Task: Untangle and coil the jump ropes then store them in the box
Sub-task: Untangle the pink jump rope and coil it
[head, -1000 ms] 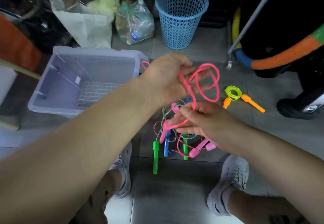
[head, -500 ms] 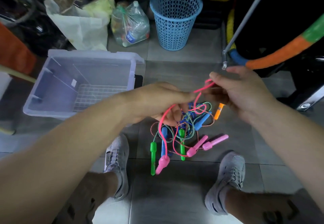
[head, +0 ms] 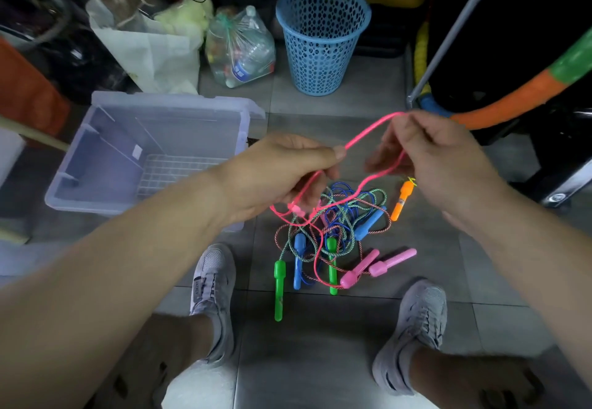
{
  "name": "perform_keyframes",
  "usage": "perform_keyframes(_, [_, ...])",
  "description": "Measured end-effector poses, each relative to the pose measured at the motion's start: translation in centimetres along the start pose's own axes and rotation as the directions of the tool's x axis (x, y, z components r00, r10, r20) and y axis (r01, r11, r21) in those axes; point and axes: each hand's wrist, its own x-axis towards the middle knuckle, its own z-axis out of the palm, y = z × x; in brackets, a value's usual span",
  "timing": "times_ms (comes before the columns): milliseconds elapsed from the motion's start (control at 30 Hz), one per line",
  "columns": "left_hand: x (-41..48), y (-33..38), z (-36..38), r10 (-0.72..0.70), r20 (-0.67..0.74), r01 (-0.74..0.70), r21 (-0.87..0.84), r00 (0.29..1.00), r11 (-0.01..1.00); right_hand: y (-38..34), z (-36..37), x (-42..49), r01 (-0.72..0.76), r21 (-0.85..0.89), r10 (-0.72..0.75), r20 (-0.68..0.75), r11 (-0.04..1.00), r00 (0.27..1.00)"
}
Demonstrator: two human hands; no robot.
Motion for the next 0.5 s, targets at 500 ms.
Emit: perform_keyframes(500, [-0.8, 0.1, -1.5, -0.064, -0.115, 0.021, -0.339, 0.991, 0.941, 1.9, -0.5, 0.8, -0.389, -0.323, 0.327, -0.231, 0.862, 0.916])
